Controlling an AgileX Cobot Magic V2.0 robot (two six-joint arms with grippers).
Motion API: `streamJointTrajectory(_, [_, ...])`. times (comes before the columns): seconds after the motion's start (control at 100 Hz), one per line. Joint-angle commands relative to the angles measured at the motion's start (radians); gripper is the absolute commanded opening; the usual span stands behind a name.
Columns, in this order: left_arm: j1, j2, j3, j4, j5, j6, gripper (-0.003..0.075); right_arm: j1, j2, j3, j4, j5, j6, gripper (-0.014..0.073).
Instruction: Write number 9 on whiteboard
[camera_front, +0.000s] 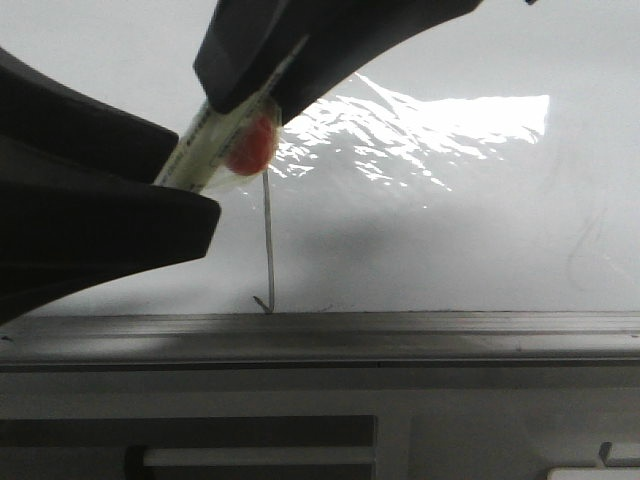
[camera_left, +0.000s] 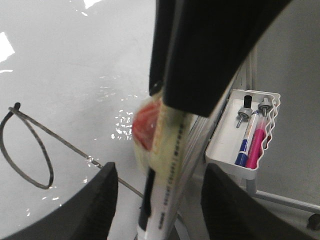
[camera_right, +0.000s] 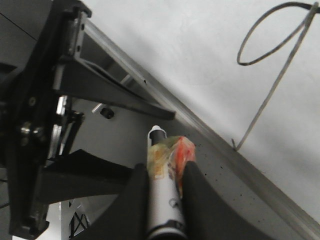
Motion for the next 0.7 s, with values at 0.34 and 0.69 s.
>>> streamJointTrajectory(0.34, [-0.005, 0.012, -0.039, -0.016, -0.129, -0.006, 0.0111, 0.008, -0.029, -0.033, 0.016, -0.036, 0.022, -0.0056])
streamJointTrajectory(0.69, [-0.005, 0.012, -0.039, -0.054, -0.124, -0.013, -0.002, 0.008, -0.029, -0.033, 0.012, -0.04, 0.022, 0.0398])
